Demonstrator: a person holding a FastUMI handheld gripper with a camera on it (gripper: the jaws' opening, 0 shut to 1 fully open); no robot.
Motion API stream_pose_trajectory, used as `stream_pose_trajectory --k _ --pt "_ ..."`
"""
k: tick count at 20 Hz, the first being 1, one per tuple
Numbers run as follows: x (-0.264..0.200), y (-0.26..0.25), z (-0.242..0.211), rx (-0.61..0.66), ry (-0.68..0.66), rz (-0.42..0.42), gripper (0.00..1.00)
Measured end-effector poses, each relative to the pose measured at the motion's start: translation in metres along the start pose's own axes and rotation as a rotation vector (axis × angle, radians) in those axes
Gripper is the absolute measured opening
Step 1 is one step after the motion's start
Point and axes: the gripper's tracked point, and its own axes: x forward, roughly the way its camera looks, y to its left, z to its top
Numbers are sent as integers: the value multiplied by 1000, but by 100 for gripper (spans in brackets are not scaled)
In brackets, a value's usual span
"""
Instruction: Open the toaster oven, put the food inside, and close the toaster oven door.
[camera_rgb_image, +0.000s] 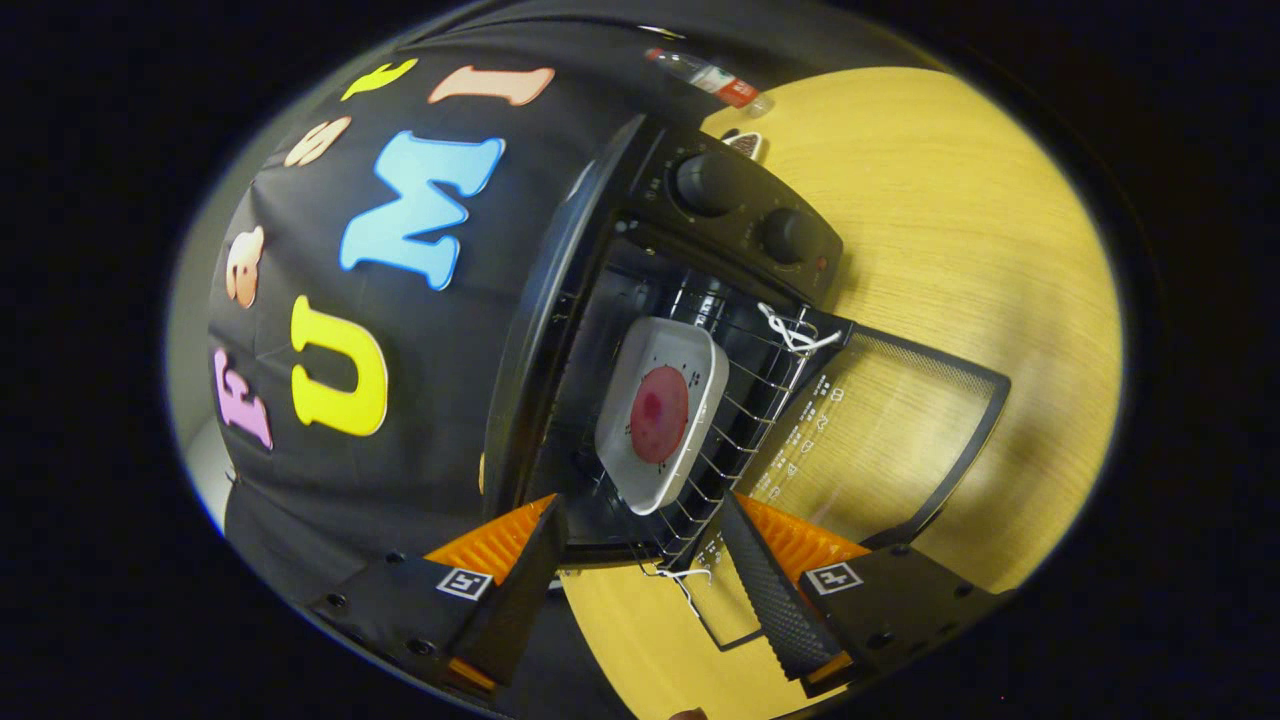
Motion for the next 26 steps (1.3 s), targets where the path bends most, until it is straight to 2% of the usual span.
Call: stream_pose_trajectory --k 6,14,19,26 --pt "-36 -16 -19 -315 86 9 97" --pt "-58 -49 -42 -752 165 -13 98" --pt "-60 -74 -57 -838 233 -63 98" --pt "-54 -114 -68 -901 327 -184 98"
